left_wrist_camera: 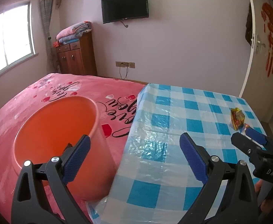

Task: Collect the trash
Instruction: 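Move both open tools from the bucket back over the table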

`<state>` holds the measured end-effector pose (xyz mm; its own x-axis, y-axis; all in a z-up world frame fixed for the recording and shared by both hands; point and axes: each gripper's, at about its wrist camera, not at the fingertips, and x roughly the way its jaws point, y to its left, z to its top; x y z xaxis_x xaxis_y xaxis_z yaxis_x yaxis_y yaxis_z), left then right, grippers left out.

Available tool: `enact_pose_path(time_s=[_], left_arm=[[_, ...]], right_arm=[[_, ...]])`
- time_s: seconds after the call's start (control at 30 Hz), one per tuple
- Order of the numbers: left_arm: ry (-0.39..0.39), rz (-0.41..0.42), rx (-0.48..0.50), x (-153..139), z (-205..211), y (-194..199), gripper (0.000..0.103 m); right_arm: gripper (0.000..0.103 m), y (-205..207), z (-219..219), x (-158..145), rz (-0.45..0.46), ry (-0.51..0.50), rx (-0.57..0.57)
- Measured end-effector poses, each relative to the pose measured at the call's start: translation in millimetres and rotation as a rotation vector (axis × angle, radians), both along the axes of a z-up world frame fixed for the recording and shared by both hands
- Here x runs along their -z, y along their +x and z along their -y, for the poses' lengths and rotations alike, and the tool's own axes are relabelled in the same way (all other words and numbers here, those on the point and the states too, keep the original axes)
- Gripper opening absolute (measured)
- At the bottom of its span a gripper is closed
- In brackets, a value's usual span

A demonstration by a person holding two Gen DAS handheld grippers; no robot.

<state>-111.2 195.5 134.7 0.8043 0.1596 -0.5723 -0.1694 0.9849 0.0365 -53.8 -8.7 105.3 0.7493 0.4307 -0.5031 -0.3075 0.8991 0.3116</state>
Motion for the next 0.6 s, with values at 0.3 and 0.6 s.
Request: enact_pose_path(time_s=[0.3,0.6], left_arm=[[0.052,-0.037,0.033,6.3,31.4,13.7,0.097],[0.121,-0.065,0.073,12.4,69.1,30.2,0.097]], right_arm=[[0.098,3.9,34.9,16.8,-0.026,0.053,0.039],[0.098,7.6,60.6,27.8,-0.051,0.078,0.053]])
